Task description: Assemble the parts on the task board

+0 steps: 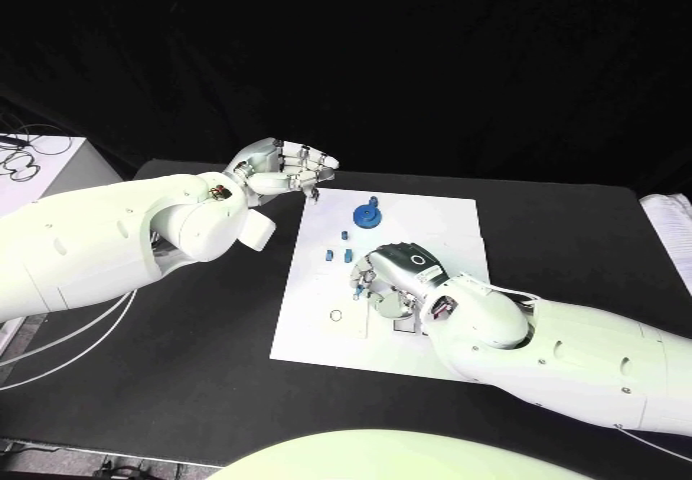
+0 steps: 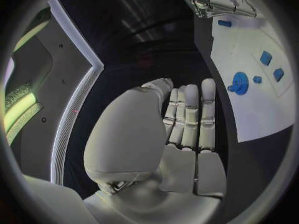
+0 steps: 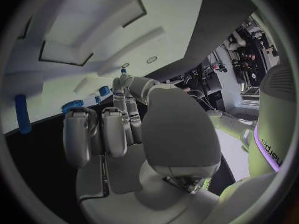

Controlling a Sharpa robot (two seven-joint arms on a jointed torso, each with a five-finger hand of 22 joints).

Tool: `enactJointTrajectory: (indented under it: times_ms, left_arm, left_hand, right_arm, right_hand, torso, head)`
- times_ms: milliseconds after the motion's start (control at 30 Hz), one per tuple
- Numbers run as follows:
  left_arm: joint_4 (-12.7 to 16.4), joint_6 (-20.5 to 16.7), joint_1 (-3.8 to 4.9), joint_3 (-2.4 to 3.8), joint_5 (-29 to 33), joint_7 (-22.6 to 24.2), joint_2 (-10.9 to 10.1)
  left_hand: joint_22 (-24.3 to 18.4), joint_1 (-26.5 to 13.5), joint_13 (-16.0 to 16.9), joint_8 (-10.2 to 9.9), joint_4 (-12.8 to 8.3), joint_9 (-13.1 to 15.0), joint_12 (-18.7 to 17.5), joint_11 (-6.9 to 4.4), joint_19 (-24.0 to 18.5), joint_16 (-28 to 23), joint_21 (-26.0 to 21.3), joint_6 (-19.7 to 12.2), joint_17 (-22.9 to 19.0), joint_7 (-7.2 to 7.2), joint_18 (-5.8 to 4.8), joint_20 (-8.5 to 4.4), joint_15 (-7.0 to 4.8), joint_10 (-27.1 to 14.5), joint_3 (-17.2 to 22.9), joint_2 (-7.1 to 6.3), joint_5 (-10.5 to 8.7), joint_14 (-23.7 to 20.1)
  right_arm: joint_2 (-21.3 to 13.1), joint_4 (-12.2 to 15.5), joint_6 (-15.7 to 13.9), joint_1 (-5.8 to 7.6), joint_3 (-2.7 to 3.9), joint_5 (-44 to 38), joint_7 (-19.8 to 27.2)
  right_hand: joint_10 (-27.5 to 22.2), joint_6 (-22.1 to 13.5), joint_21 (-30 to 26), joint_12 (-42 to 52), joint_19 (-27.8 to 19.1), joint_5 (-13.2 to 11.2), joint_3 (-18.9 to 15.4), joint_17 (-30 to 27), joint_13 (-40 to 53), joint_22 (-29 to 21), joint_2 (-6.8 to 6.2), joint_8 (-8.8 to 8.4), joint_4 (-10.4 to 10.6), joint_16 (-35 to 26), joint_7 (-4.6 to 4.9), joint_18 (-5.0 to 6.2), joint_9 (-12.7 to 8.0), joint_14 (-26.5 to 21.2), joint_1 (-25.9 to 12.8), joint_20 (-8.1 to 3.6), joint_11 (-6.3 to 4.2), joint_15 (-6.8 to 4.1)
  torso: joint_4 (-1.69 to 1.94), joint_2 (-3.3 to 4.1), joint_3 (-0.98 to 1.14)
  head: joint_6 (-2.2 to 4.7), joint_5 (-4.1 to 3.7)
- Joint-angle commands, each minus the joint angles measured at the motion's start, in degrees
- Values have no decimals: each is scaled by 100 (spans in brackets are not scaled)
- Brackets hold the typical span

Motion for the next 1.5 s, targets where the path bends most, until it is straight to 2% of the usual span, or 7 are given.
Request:
enactJointTrajectory:
  times_ms: [33, 433, 1000, 1500]
  left_arm:
    - [2, 101, 3, 3, 23, -5, 4]
    - [-9, 124, 3, 2, 22, -29, 0]
    - [-29, 162, 3, 2, 11, -81, -4]
    - [-20, 185, 2, 2, 8, -112, -10]
  left_hand:
    - [7, -30, -8, 8, -1, 8, -21, 10, 24, -34, 29, -48, 5, -9, 78, 18, 10, -35, 37, -44, -8, 33]
    - [8, -41, -9, 11, 2, 10, -26, 12, 23, -36, 29, -53, 9, -8, 79, 21, 13, -42, 39, -48, -8, 34]
    - [10, -58, -16, 17, 1, 14, -47, 21, 18, -43, 30, -67, 19, -4, 79, 27, 20, -83, 51, -58, -7, 31]
    - [11, -66, -21, 22, 1, 16, -62, 27, 16, -47, 31, -74, 25, 0, 79, 31, 24, -107, 59, -61, -7, 30]
  right_arm:
    - [-5, -7, 159, -7, -6, -97, 13]
    - [15, 3, 161, -13, -24, -96, 19]
    - [21, 33, 104, -26, -29, -103, -8]
    - [93, -61, 355, -28, -39, -276, -142]
  right_hand:
    - [262, 33, -15, 12, 337, 15, -4, 4, 5, 1059, 29, 17, -29, 33, 4, -80, 4, 292, -18, -41, -225, -48]
    - [263, 34, -21, 10, 336, 15, -3, 11, 5, 1056, 30, 17, -33, 38, 5, -78, 6, 293, -26, -41, -224, -47]
    - [263, 34, -21, 10, 336, 15, -3, 11, 5, 1056, 30, 17, -33, 38, 5, -78, 6, 293, -26, -41, -224, -47]
    - [266, 33, -23, 5, 335, 14, 5, 8, 6, 1056, 35, 15, -53, 38, 6, -78, 13, 293, -46, -40, -223, -45]
  torso:
    - [0, 1, -2]
    - [-1, 1, 4]
    - [0, 2, 0]
    - [5, 7, 0]
  head:
    - [-10, 5]
    - [-22, 6]
    - [-27, 1]
    - [-30, -11]
